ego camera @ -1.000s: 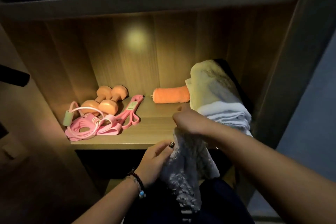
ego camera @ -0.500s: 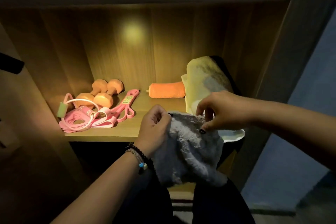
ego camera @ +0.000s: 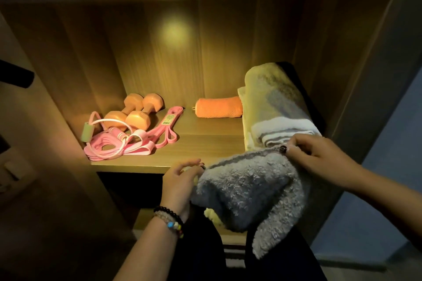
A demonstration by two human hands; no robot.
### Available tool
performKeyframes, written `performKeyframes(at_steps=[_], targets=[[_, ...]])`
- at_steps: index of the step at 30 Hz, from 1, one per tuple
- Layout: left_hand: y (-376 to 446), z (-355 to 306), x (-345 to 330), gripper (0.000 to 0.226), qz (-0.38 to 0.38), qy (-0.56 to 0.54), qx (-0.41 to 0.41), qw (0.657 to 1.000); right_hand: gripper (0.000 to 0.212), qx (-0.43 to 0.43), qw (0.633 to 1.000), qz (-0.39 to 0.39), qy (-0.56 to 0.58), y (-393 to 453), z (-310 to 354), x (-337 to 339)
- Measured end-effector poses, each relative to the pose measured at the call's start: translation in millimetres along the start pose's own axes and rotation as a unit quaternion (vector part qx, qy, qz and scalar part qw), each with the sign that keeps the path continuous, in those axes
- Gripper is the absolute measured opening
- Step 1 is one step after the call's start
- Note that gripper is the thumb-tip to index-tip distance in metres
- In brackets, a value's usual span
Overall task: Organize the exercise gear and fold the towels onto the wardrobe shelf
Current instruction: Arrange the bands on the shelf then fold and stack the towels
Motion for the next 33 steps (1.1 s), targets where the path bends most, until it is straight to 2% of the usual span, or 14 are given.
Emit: performKeyframes(at_steps=[3,5,7,10,12,13,17,19,20,22,25,28,32,33], targets=[[-7,4,-6,0.02,0.036,-0.169,0.087,0.981,0.019,-0.042,0.998,-0.045,0.034,-3,-4,0],[-19,-1,-7,0.031,0.082,-0.267,0.103,0.955,0.018,-0.109,0.981,-0.078,0.138,-7,-5,3],[-32,-5,-6,0.044,0.129,-0.305,0.099,0.938,0.028,-0.167,0.928,-0.132,0.307,-16,0,4],[-53,-13,-12,0.043,0.189,-0.303,0.07,0.931,0.03,-0.174,0.83,-0.175,0.5,-33,22,-11],[-60,-15,-16,0.042,0.191,-0.289,0.055,0.936,0.032,-0.166,0.809,-0.173,0.537,-43,35,-28],[-61,-14,-15,0.04,0.178,-0.283,0.056,0.941,0.035,-0.169,0.819,-0.166,0.524,-47,40,-37],[-64,-14,-8,0.032,0.114,-0.24,0.044,0.963,0.042,-0.184,0.903,-0.113,0.372,-55,47,-55],[-65,-12,-5,0.015,0.106,-0.206,0.03,0.972,0.044,-0.176,0.92,-0.076,0.342,-57,51,-57],[-65,-11,-5,0.013,0.099,-0.189,0.025,0.977,0.046,-0.168,0.923,-0.053,0.342,-57,54,-57],[-66,-11,-8,0.022,0.093,-0.166,0.018,0.981,0.049,-0.121,0.937,0.0,0.326,-57,62,-58],[-71,-17,-9,0.024,0.091,-0.139,-0.003,0.986,0.058,-0.019,0.983,0.024,0.179,-55,69,-55],[-74,-19,-12,0.022,0.115,-0.147,-0.023,0.982,0.056,0.03,0.995,0.01,0.098,-52,69,-57],[-76,-19,-13,0.011,0.119,-0.171,-0.009,0.978,0.061,0.032,0.993,0.009,0.113,-49,66,-59],[-75,-19,-12,0.014,0.113,-0.173,-0.009,0.978,0.063,0.03,0.992,0.013,0.125,-48,66,-59]])
Point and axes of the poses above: each hand's wrist, its own y-axis towards the middle knuckle, its own x-axis out of the back of the hand, z = x × y, the point moved 4 cm from there along y, towards the middle knuckle
